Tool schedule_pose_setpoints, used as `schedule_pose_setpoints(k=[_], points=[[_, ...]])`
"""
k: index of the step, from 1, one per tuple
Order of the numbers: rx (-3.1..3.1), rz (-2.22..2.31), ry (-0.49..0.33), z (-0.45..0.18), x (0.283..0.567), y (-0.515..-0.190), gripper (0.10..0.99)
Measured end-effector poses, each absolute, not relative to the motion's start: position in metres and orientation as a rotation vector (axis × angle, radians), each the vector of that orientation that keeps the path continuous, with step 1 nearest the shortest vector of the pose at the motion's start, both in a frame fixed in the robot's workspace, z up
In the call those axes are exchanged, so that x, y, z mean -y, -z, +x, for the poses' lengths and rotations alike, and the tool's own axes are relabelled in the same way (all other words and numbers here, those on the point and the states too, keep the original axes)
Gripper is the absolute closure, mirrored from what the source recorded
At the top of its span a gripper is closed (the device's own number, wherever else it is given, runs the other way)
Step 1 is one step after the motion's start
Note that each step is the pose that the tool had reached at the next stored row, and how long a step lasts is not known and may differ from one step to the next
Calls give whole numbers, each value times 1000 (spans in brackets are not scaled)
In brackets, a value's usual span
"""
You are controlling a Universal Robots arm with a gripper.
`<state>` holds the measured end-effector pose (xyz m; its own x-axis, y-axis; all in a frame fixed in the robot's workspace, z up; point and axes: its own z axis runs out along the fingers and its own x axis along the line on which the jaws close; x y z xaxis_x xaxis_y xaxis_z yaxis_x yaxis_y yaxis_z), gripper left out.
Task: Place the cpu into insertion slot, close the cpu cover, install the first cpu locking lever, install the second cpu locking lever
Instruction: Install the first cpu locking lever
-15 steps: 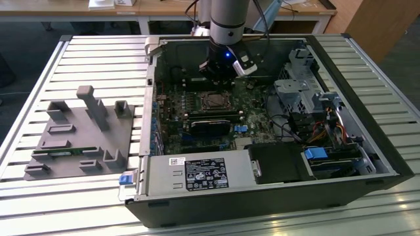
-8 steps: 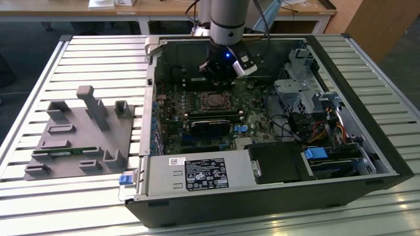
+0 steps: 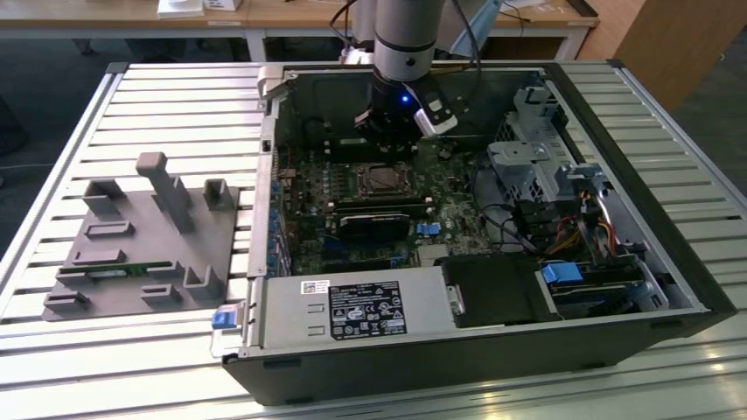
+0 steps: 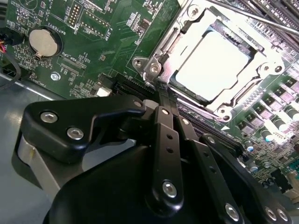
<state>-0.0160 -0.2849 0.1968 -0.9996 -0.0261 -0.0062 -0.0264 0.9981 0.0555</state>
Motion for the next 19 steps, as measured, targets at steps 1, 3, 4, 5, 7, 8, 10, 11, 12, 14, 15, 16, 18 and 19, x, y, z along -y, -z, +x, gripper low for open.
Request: schedule_pose_setpoints(k=[1, 3, 4, 5, 7, 8, 10, 11, 12, 14, 15, 16, 18, 19], points=[[-3135, -41, -87, -16, 285, -197, 980], [-3135, -41, -87, -16, 285, -197, 980], [-3134, -41, -88, -16, 285, -197, 980], [-3134, -41, -88, -16, 285, -198, 980], [-3134, -41, -88, -16, 285, -201, 980], [-3134, -41, -88, -16, 285, -202, 980], [-3134, -41, -88, -16, 285, -203, 980], [-3134, -41, -88, -16, 285, -203, 980], [-3135, -41, -87, -16, 285, -204, 980], [-3135, -41, -87, -16, 285, -205, 980], [-3134, -41, -88, -16, 285, -205, 980], [-3134, -41, -88, -16, 285, -205, 980], [-3135, -41, -87, -16, 285, -205, 980], [-3135, -41, -87, -16, 285, -205, 980]])
